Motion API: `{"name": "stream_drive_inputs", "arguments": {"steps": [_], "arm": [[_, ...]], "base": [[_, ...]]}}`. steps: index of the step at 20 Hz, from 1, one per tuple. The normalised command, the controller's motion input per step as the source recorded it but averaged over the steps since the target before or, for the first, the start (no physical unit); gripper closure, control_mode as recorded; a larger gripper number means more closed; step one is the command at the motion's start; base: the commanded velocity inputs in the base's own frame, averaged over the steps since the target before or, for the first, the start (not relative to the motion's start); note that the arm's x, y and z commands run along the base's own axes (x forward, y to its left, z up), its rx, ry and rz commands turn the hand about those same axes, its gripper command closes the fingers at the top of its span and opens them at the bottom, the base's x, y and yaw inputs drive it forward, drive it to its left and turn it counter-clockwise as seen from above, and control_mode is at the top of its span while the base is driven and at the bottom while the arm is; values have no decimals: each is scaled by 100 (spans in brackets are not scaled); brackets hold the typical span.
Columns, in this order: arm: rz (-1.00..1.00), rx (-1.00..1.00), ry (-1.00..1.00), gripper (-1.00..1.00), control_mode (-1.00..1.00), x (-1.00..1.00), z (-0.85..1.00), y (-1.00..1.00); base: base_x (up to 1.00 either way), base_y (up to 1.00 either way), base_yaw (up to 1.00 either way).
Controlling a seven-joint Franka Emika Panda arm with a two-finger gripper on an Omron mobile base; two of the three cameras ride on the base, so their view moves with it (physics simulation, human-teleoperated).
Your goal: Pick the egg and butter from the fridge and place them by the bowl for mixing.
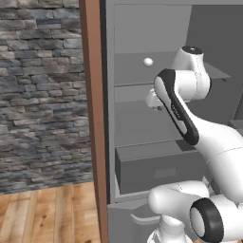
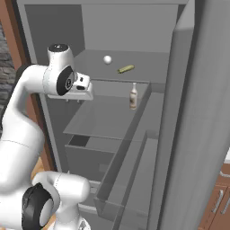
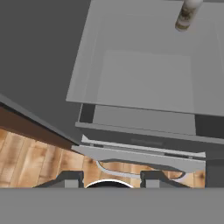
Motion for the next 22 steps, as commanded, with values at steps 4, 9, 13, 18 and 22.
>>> {"name": "stream_drive_inputs", "arguments": {"steps": [4, 9, 13, 18, 22], "arm": [[0, 0, -4, -100, -100, -8, 0, -1], [-2, 1, -16, -100, -100, -17, 0, -5], [-9, 4, -10, -100, -100, -3, 4, -6], [-6, 5, 0, -100, -100, 3, 21, -17], [-1, 1, -3, -100, -100, 8, 24, -25]], "base": [[0, 0, 0], [0, 0, 0], [0, 0, 0], [0, 0, 0], [0, 0, 0]]}}
